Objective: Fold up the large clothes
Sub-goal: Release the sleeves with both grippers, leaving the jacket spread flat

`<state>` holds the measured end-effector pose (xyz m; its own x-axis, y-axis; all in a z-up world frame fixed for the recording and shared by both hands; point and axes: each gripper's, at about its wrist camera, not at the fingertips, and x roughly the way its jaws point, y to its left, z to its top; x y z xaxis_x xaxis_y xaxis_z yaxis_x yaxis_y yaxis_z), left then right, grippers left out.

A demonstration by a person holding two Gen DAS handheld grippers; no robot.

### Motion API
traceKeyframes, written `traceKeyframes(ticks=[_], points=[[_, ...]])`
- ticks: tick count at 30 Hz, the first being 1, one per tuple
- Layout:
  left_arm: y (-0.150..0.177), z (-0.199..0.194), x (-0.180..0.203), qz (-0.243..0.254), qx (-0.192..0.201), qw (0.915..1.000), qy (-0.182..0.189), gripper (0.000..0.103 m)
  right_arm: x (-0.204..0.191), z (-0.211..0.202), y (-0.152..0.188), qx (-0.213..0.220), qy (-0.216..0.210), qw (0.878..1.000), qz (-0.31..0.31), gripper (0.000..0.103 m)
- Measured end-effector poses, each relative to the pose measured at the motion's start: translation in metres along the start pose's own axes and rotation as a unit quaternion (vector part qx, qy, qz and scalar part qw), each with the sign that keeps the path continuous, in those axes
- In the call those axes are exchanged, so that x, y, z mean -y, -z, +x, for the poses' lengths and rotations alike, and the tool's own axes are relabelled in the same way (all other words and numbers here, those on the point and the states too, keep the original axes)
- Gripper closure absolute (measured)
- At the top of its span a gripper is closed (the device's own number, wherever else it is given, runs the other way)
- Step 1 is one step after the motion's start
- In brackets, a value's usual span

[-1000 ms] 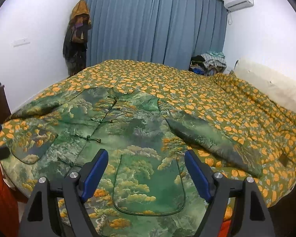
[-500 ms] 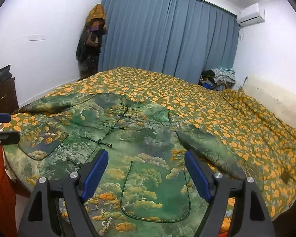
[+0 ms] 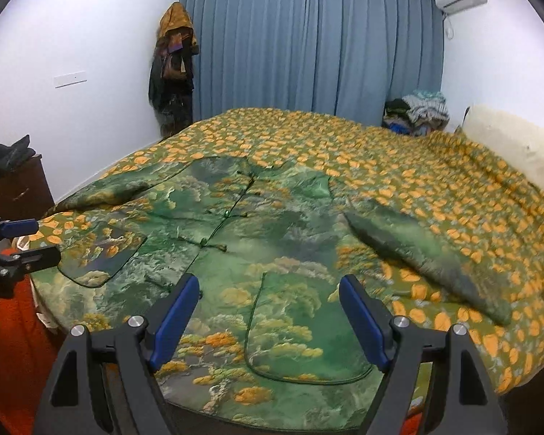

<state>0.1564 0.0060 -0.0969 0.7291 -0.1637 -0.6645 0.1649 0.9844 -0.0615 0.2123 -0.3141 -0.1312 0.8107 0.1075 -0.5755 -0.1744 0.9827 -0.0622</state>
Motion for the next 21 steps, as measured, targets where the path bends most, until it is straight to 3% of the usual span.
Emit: traceKeyframes(ticks=[3,13,21], points=[[-0.003,0.002,-0.004,-0.007,0.002,0.9999,-0.009,0.001,0.004,0.006,0.003,-0.01,0.011,1.0,0.005,0.022],[-0.018,0.02,-0.019,-0.038,-0.005,0.9986,-0.036,0.001,0.027,0.01,0.007,-0.011,-0.011,0.999,0.052,0.022],[-0.011,0.026,-0.02,-0.046,-0.028,0.998,-0.035,0.001,0.034,0.02,0.007,-0.04,0.019,0.998,0.052,0.022]])
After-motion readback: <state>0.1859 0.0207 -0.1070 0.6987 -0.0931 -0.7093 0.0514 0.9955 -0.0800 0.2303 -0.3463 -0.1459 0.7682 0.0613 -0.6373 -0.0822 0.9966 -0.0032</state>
